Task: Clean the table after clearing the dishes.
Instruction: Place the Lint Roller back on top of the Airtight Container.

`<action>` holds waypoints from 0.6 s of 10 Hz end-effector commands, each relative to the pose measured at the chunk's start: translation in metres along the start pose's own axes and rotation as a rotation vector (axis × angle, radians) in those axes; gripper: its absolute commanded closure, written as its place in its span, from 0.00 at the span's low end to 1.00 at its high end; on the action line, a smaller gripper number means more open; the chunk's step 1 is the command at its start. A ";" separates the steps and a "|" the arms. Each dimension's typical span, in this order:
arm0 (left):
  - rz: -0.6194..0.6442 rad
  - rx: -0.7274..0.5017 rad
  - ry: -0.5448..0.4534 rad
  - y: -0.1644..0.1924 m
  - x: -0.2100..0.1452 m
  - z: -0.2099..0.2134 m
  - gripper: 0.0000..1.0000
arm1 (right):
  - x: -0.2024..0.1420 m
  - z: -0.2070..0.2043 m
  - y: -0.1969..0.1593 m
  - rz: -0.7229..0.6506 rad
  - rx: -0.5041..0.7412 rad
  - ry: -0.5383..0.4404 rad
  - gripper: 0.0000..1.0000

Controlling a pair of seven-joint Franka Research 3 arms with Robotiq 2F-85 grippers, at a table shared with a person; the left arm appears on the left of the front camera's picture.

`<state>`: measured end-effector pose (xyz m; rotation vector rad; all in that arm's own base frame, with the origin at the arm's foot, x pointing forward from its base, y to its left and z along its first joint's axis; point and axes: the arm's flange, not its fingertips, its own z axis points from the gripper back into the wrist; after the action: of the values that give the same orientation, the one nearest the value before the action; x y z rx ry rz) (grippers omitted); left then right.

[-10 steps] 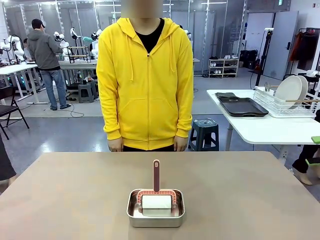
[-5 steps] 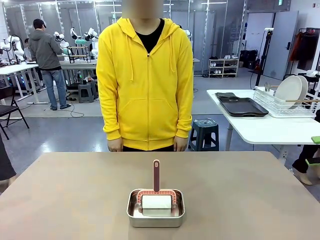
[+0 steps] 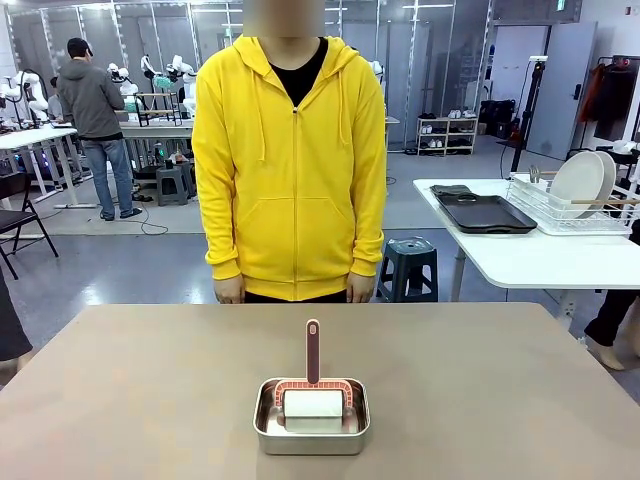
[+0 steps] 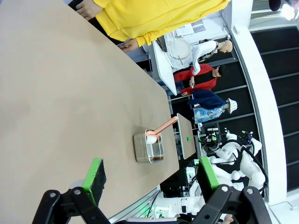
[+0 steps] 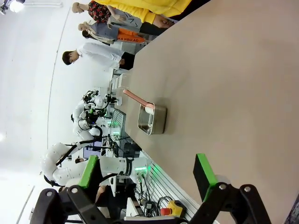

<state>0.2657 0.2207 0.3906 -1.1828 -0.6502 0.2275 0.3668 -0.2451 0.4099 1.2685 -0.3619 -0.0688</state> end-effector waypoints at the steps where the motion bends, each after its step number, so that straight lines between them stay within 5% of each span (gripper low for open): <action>1: 0.017 -0.008 -0.004 -0.005 0.000 0.003 0.00 | 0.003 -0.016 0.006 0.019 0.008 0.035 0.00; 6: 0.017 -0.008 -0.004 -0.005 0.000 0.003 0.00 | 0.003 -0.016 0.006 0.019 0.008 0.035 0.00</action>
<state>0.2657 0.2206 0.3906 -1.1828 -0.6501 0.2274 0.3760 -0.2305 0.4101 1.2741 -0.3367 -0.0353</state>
